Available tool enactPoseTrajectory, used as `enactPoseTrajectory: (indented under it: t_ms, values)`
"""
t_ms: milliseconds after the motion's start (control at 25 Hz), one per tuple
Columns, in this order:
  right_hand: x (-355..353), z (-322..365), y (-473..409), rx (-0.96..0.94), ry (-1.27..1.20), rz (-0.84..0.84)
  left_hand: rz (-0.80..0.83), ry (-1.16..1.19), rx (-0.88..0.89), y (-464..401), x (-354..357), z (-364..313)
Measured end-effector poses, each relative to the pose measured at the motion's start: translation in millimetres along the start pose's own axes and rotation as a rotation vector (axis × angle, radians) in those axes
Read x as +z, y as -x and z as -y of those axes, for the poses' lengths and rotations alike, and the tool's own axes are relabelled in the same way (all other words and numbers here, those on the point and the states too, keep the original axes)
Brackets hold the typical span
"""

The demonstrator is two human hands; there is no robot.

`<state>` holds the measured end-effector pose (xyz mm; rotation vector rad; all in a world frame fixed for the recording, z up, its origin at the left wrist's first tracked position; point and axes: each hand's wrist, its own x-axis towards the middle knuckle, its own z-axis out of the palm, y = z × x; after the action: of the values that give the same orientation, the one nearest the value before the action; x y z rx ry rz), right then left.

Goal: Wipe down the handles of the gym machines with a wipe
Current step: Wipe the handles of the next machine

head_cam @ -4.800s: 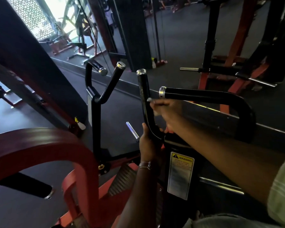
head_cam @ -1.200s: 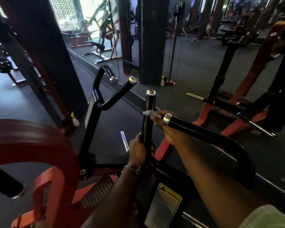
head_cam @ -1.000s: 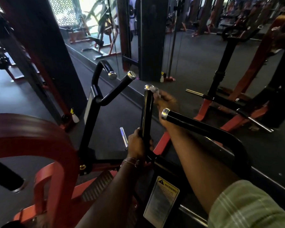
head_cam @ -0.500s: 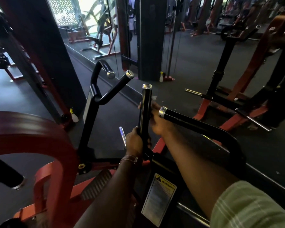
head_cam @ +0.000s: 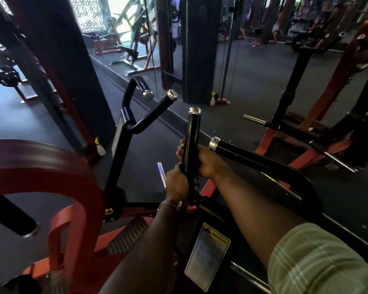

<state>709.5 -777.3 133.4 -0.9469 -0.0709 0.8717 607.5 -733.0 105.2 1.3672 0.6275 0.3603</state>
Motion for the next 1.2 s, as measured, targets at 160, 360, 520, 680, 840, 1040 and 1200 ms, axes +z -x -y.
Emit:
enactPoseTrajectory:
  t_ms: [160, 360, 520, 680, 840, 1040, 1200]
  values:
    - [18, 30, -22, -0.135, -0.233, -0.105, -0.035, 0.154, -0.097, -3, 0, -2]
    - [3, 9, -1, -0.24, 0.303, -0.267, -0.026, 0.163, -0.084, -4, -1, -1]
    - [-10, -45, 24, -0.495, 0.607, -0.738, -0.05, -0.146, 0.096, -9, -4, 3]
    - [-4, -67, 70, -0.968, 1.539, -0.465, -0.002, -0.219, 0.16, -8, -5, 9]
    - [19, -42, 66, -0.967, 2.059, -0.323, 0.066, -0.009, -0.004, -2, -8, 2]
    - [77, 49, 40, -0.891, 1.974, -0.449, -0.017, 0.228, -0.104, 4, -1, -2]
    - [79, 61, 40, -0.822, 2.333, -0.497, -0.017, 0.235, -0.097, 4, -2, 0]
